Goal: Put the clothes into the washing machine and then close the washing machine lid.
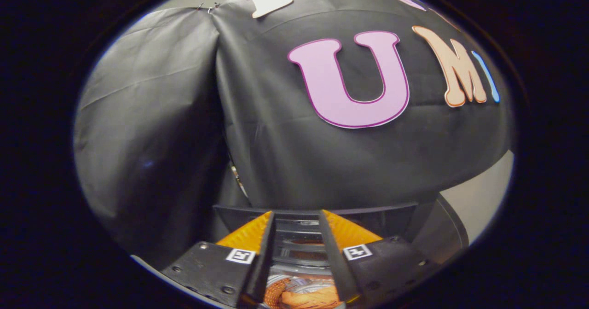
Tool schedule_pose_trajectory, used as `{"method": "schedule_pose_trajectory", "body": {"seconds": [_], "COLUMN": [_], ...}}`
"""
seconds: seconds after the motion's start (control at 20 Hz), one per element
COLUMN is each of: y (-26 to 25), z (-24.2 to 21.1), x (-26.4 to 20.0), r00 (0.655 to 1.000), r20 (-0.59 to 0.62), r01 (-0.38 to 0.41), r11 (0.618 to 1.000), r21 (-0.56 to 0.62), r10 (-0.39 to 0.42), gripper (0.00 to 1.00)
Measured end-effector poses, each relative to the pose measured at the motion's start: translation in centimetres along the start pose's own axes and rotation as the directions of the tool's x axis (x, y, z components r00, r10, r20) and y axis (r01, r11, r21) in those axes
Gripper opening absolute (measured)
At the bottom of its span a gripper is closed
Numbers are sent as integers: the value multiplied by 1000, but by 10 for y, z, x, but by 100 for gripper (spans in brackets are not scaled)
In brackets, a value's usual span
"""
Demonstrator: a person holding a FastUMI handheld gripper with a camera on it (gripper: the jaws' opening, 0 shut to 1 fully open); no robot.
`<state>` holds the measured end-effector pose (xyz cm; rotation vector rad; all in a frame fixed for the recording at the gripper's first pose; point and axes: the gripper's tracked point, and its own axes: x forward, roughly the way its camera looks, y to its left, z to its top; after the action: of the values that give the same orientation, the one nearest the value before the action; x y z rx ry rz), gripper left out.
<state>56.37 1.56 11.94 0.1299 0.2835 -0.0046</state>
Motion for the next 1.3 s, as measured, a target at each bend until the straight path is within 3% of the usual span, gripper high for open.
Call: {"method": "schedule_pose_trajectory", "body": {"seconds": [0.1, 0.3, 0.4, 0.6, 1.3], "y": [-4, -7, -4, -11, -12], "z": [7, 3, 4, -6, -13], "x": [13, 38, 50, 70, 68], "r00": [999, 995, 994, 989, 981], "r20": [38, 34, 50, -34, -134], "r01": [40, 98, 108, 140, 131], "r11": [998, 980, 981, 990, 990], "r21": [-55, -173, -161, -33, -59], "r10": [-38, -93, -102, -141, -138], "gripper": [82, 94, 99, 96, 99]}}
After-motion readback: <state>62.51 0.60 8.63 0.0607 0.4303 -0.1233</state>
